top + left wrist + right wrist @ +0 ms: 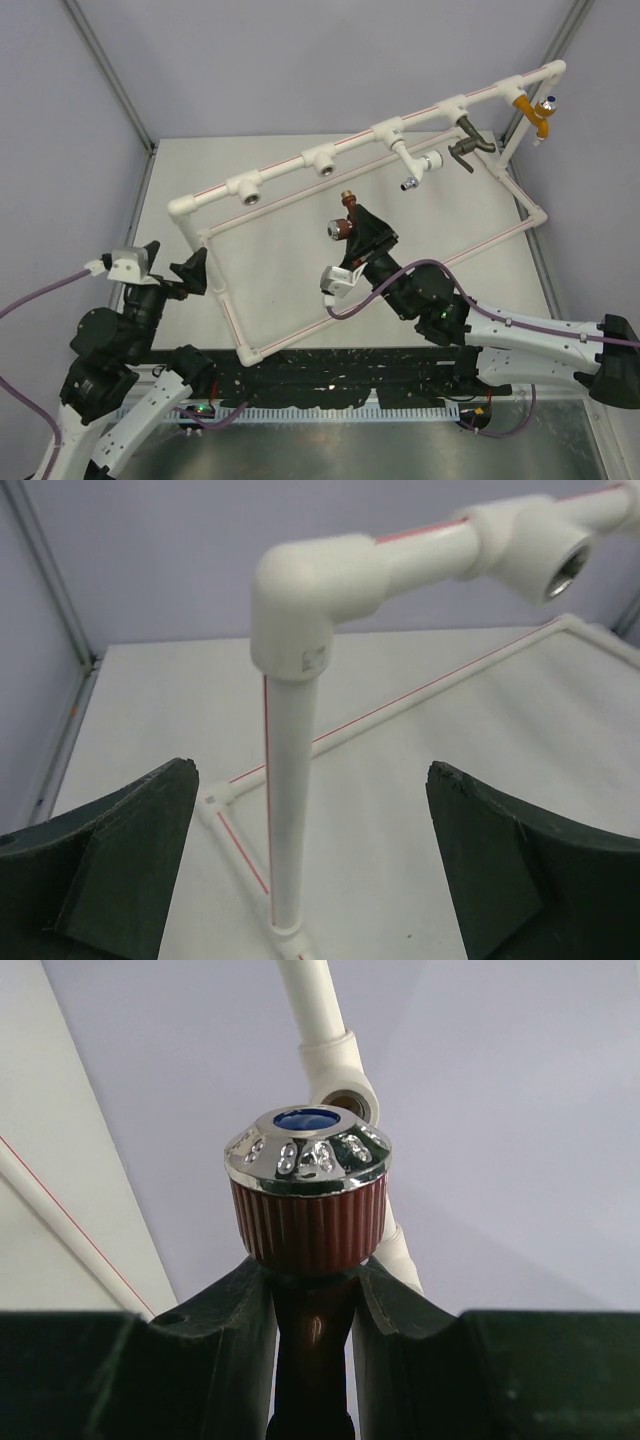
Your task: Install the water faucets
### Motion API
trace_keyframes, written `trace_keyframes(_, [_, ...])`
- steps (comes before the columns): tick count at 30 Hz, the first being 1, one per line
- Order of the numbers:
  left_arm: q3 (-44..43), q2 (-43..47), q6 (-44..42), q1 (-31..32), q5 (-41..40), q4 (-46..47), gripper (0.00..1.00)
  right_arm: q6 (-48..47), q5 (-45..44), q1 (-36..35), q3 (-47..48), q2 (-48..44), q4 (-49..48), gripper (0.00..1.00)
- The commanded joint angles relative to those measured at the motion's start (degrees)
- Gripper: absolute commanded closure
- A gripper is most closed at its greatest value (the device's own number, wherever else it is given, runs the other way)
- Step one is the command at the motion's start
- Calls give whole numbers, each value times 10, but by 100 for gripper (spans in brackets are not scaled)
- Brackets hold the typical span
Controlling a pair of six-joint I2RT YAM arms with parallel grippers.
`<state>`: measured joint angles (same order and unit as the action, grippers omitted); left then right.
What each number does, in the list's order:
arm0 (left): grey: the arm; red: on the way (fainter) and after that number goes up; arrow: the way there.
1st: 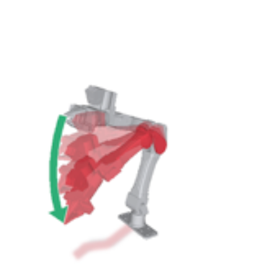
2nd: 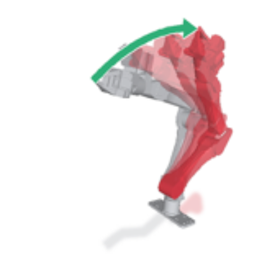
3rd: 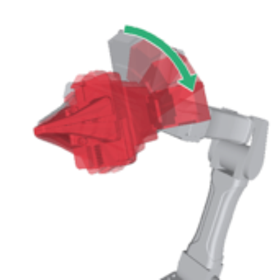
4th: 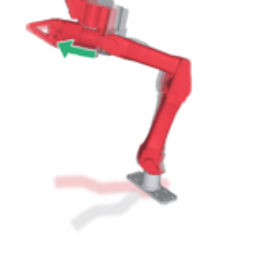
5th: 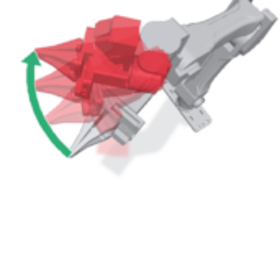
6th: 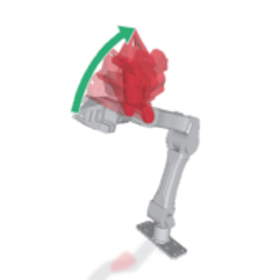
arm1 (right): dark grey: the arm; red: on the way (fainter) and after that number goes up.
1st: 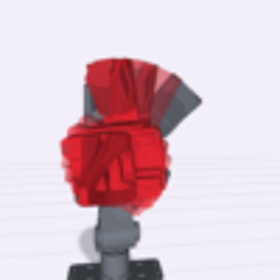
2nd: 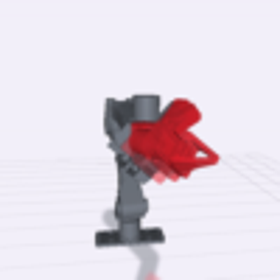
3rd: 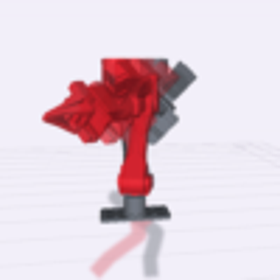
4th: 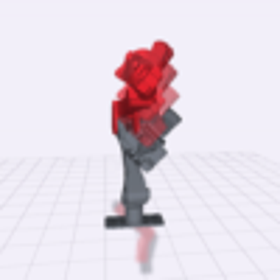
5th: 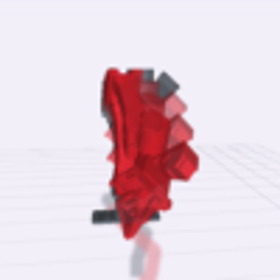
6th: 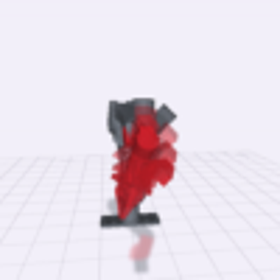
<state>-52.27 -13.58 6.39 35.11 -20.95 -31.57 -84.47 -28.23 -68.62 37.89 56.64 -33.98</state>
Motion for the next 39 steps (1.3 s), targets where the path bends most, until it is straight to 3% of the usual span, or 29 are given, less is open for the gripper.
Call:
trace_keyframes(1, [118,22,-82,0,-141,122,0,64,42,24,26,-31,21,95])
trace_keyframes(6, [217,13,-87,-1,-167,254,0,62,53,33,29,-34,18,95])
trace_keyframes(15, [257,-57,-131,-18,-194,441,2,74,94,46,31,-24,0,95])
trace_keyframes(19, [274,-72,-138,-38,-187,486,7,68,126,62,34,-15,-6,95])
trace_keyframes(22, [277,-77,-131,-52,-169,495,19,64,137,72,32,-10,-15,95])
trace_keyframes(25, [277,-74,-131,-55,-154,495,38,33,128,74,18,-4,-49,95])
trace_keyframes(29, [284,-72,-123,-58,-130,481,70,-15,149,74,0,14,-132,95])
trace_keyframes(34, [284,-63,-114,-58,-107,458,100,-32,183,75,17,28,-123,95])
trace_keyframes(39, [290,-58,-114,-58,-101,459,100,-52,183,81,32,36,-91,95])
